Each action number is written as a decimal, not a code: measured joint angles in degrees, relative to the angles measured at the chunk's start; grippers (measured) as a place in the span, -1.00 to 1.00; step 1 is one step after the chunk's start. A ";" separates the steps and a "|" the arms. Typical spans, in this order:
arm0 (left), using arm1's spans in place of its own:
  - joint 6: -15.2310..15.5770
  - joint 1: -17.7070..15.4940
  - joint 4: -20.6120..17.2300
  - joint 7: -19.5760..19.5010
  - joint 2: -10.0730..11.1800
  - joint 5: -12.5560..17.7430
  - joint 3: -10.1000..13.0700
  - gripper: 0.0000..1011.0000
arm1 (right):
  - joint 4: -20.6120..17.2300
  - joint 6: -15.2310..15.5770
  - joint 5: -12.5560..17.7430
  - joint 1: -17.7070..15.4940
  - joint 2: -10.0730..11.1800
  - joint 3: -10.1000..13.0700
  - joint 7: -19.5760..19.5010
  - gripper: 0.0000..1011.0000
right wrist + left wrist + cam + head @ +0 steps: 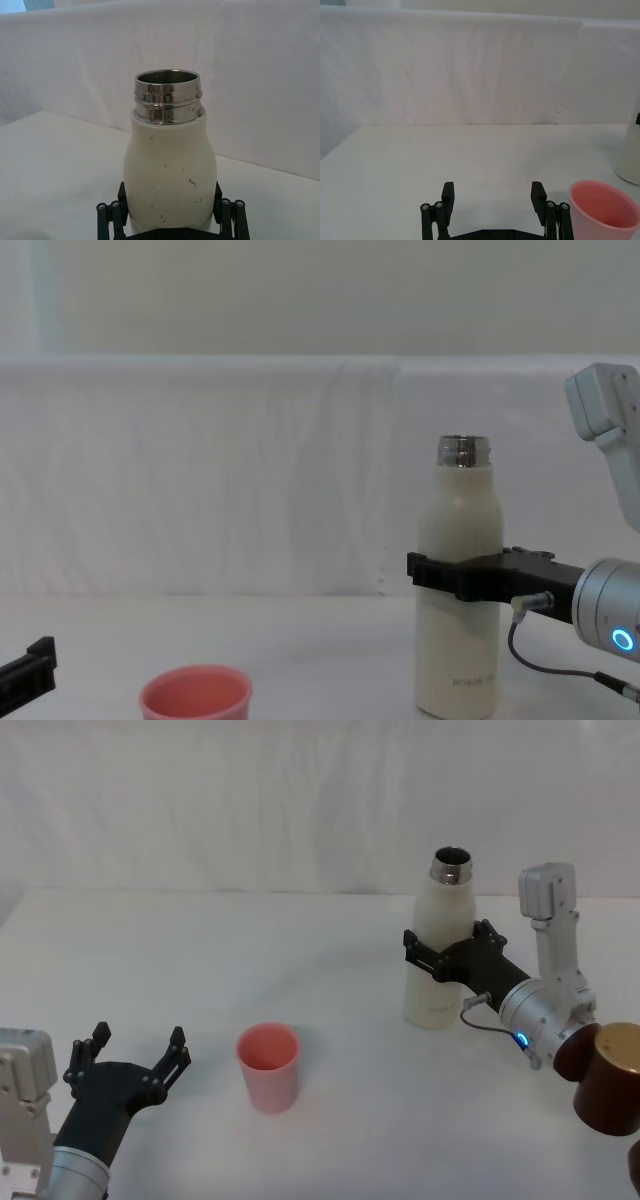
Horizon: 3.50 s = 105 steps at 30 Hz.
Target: Grasp the thermos with one hand and pour water into the cup lid.
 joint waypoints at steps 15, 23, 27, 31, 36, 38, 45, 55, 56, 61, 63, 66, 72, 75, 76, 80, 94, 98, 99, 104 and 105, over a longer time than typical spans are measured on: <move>0.00 0.00 0.00 0.00 0.00 0.00 0.00 0.98 | -0.20 0.05 -0.06 -0.10 0.02 0.00 -0.13 0.89; 0.00 0.00 0.00 0.00 0.00 0.00 0.00 0.98 | -3.40 -0.29 -0.47 -1.86 0.94 0.07 -0.78 0.89; 0.00 0.00 0.00 0.00 0.00 0.00 0.00 0.98 | -6.55 -0.14 -0.83 -3.60 1.71 0.18 -1.16 0.89; 0.00 0.00 0.00 0.00 0.00 0.00 0.00 0.98 | -10.15 0.19 -1.24 -5.60 2.53 0.20 -1.48 0.89; 0.00 0.00 0.00 0.00 0.00 0.00 0.00 0.98 | -15.09 0.74 -2.40 -8.40 3.86 0.02 -1.96 0.89; 0.00 0.00 0.00 0.00 0.00 0.00 0.00 0.98 | -16.60 0.89 -3.04 -9.27 4.39 -0.17 -2.18 0.89; 0.00 0.00 0.00 0.00 0.00 0.00 0.00 0.98 | -21.87 0.96 -8.35 -12.48 6.85 -1.52 -3.28 0.89; 0.00 0.00 0.00 0.00 0.00 0.00 0.00 0.98 | -24.26 -0.31 -17.15 -14.70 9.22 -3.53 -4.33 0.89; 0.00 0.00 0.00 0.00 0.00 0.00 0.00 0.98 | -24.28 -0.47 -17.81 -14.76 9.36 -3.67 -4.35 0.89; 0.00 0.00 0.00 0.00 0.00 0.00 0.00 0.98 | -24.31 -1.41 -21.47 -14.81 10.11 -4.32 -4.21 0.89; 0.00 0.00 0.00 0.00 0.00 0.00 0.00 0.98 | -24.30 -1.62 -22.28 -14.74 10.25 -4.48 -4.01 0.89; 0.00 0.00 0.00 0.00 0.00 0.00 0.00 0.98 | -24.28 -1.89 -24.24 -14.44 10.42 -4.91 -3.73 0.89; 0.00 0.00 0.00 0.00 0.00 0.00 0.00 0.98 | -23.88 -2.03 -28.81 -13.56 10.63 -6.32 -3.23 0.89; 0.00 0.00 0.00 0.00 0.00 0.00 0.00 0.98 | -23.60 -1.85 -31.10 -13.03 10.61 -7.01 -3.02 0.89; 0.00 0.00 0.00 0.00 0.00 0.00 0.00 0.98 | -23.49 -1.73 -31.75 -12.86 10.58 -7.19 -2.97 0.89; 0.00 0.00 0.00 0.00 0.00 0.00 0.00 0.98 | -22.87 -1.13 -34.25 -12.03 10.13 -8.04 -2.91 0.89; 0.00 0.00 0.00 0.00 0.00 0.00 0.00 0.98 | -19.33 1.50 -45.06 -8.32 8.24 -12.03 -3.25 0.89; 0.00 0.00 0.00 0.00 0.00 0.00 0.00 0.98 | -18.80 1.67 -46.79 -7.78 7.80 -12.77 -3.25 0.89; 0.00 0.00 0.00 0.00 0.00 0.00 0.00 0.98 | -18.71 1.68 -47.14 -7.67 7.73 -12.94 -3.24 0.89; 0.00 0.00 0.00 0.00 0.00 0.00 0.00 0.98 | -18.47 1.86 -49.40 -7.01 7.47 -14.01 -3.04 0.89; 0.00 0.00 0.00 0.00 0.00 0.00 0.00 0.98 | -18.45 1.89 -49.75 -6.92 7.45 -14.15 -3.02 0.89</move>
